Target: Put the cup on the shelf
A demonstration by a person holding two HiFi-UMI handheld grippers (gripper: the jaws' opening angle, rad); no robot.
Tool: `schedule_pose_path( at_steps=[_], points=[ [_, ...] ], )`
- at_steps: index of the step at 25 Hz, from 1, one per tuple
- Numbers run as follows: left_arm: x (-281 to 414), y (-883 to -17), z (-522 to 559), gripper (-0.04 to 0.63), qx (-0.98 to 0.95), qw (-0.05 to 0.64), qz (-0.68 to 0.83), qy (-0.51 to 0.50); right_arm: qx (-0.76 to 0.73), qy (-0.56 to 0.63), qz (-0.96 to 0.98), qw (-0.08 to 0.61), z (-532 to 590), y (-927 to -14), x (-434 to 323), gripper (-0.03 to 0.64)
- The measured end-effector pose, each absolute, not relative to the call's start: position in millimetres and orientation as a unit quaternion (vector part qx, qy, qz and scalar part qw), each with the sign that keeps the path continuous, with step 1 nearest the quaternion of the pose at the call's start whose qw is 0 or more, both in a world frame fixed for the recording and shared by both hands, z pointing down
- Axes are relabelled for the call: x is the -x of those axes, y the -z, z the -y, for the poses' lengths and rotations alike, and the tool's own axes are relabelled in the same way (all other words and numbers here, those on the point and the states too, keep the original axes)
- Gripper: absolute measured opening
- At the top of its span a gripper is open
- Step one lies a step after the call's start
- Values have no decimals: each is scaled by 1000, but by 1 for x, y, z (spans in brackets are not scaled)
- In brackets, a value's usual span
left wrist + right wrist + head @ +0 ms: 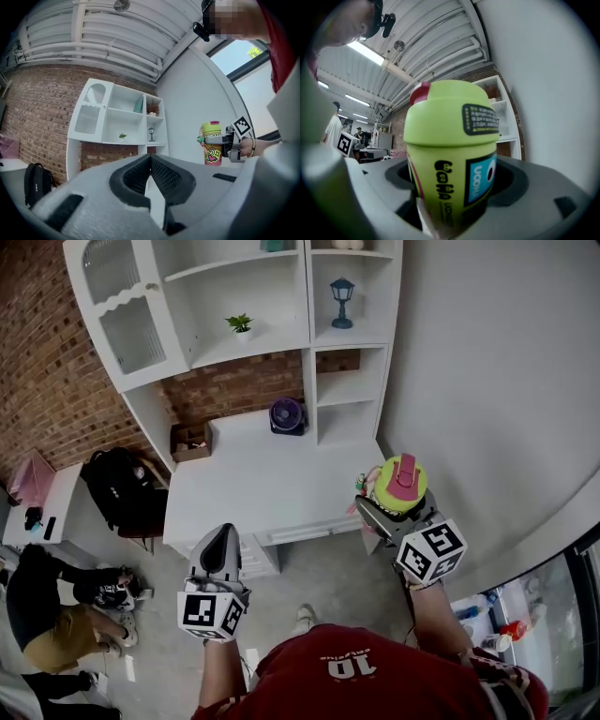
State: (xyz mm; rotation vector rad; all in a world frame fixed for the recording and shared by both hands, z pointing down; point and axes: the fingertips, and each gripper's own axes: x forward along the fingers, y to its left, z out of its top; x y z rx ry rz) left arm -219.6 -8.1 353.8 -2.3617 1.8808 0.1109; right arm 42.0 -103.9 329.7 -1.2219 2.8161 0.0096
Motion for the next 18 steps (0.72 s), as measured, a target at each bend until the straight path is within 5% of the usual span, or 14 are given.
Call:
schedule_pose_path(
  at_steps=[18],
  points=[
    [311,-364,142,-2,801,38,-595,-48,453,-7,-891,3,226,-321,33,416]
  ],
)
